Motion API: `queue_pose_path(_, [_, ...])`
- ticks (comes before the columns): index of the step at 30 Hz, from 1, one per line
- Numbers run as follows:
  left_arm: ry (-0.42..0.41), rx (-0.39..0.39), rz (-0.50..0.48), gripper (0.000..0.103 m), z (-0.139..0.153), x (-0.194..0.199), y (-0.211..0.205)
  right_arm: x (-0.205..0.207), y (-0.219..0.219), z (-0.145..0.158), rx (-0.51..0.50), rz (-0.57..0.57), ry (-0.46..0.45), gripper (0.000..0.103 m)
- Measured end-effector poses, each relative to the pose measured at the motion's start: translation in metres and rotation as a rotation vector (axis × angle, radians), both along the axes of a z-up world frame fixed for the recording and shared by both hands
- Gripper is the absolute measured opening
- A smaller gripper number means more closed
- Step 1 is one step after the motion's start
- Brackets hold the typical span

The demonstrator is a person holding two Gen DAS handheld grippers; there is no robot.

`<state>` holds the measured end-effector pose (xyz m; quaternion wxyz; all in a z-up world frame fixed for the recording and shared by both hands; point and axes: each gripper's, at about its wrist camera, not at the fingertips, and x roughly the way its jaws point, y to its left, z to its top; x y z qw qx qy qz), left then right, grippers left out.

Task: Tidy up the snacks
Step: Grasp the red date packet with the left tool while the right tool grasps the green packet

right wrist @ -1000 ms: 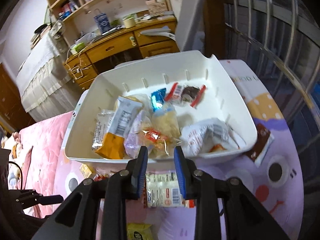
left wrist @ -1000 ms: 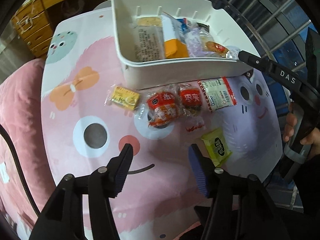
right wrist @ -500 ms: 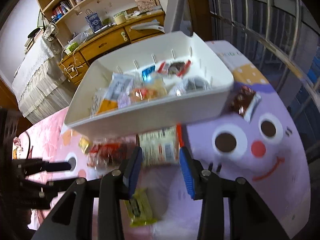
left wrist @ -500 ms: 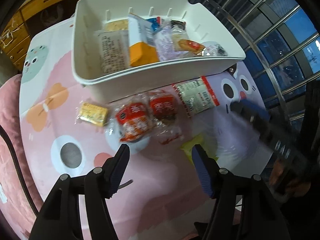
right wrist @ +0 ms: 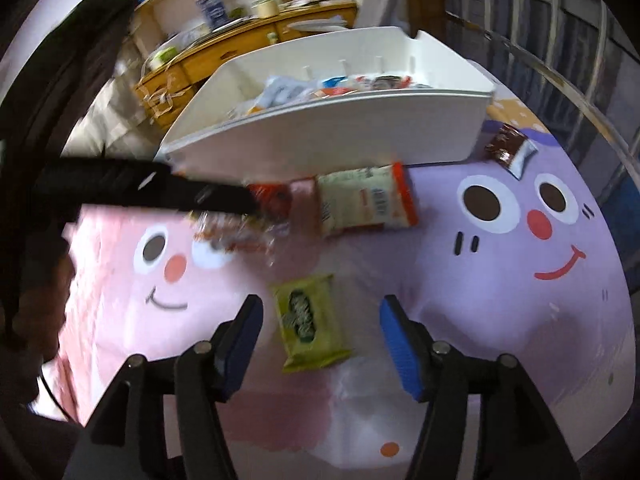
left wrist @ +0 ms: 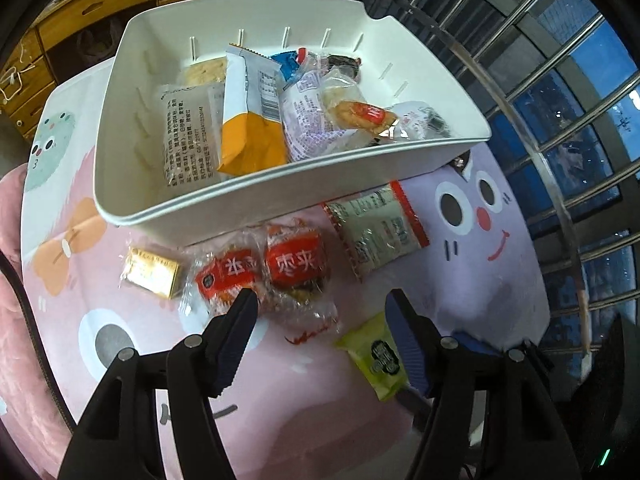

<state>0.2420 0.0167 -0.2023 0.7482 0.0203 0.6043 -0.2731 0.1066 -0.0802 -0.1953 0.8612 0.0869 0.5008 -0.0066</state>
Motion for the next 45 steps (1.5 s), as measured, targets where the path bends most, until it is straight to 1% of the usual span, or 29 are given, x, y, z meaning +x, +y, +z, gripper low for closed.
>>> queue_pose_path(2, [-0.007, 0.026, 0.001, 0.065, -0.005, 0.003, -0.005, -0.004, 0.009, -0.003, -0.045, 0.038, 0.000, 0.062])
queue_pose_path(6, [-0.010, 0.044, 0.008, 0.065, -0.012, 0.008, -0.010, -0.008, 0.024, -0.009, -0.133, 0.102, -0.019, 0.062])
queue_pose_path(8, [-0.011, 0.059, 0.013, 0.065, -0.016, 0.010, -0.013, -0.007, 0.026, -0.013, -0.160, 0.114, -0.017, 0.062])
queue_pose_path(12, [-0.046, 0.101, 0.003, 0.063, -0.020, 0.013, -0.021, -0.002, 0.028, -0.023, -0.216, 0.119, 0.007, 0.062])
queue_pose_path(14, [-0.059, 0.114, -0.002, 0.063, -0.021, 0.014, -0.024, -0.001, 0.027, -0.026, -0.217, 0.123, 0.011, 0.062])
queue_pose_path(17, [-0.096, 0.168, -0.025, 0.063, -0.024, 0.012, -0.032, 0.001, 0.028, -0.031, -0.227, 0.121, 0.027, 0.062])
queue_pose_path(20, [-0.135, 0.220, -0.053, 0.058, -0.026, 0.010, -0.041, 0.002, 0.032, -0.036, -0.239, 0.134, 0.043, 0.061])
queue_pose_path(22, [-0.133, 0.240, -0.056, 0.050, -0.030, 0.011, -0.045, 0.003, 0.033, -0.038, -0.239, 0.142, 0.050, 0.056])
queue_pose_path(25, [-0.126, 0.233, -0.047, 0.050, -0.032, 0.013, -0.048, 0.004, 0.033, -0.041, -0.234, 0.156, 0.070, 0.047])
queue_pose_path(27, [-0.122, 0.225, -0.047, 0.050, -0.033, 0.015, -0.047, 0.004, 0.033, -0.041, -0.223, 0.164, 0.071, 0.045])
queue_pose_path(29, [-0.110, 0.210, -0.042, 0.049, -0.035, 0.016, -0.045, 0.004, 0.032, -0.042, -0.205, 0.169, 0.070, 0.041])
queue_pose_path(32, [-0.085, 0.180, -0.034, 0.047, -0.036, 0.019, -0.040, 0.007, 0.032, -0.042, -0.197, 0.175, 0.083, 0.037])
queue_pose_path(37, [-0.068, 0.160, -0.047, 0.044, -0.036, 0.017, -0.036, 0.013, 0.029, -0.041, -0.182, 0.182, 0.116, 0.037])
queue_pose_path(42, [-0.020, 0.136, -0.046, 0.044, -0.030, 0.007, -0.027, 0.016, 0.022, -0.038, -0.131, 0.179, 0.157, 0.037])
queue_pose_path(45, [-0.017, 0.118, -0.036, 0.044, -0.021, -0.002, -0.019, 0.015, 0.017, -0.034, -0.087, 0.166, 0.181, 0.037])
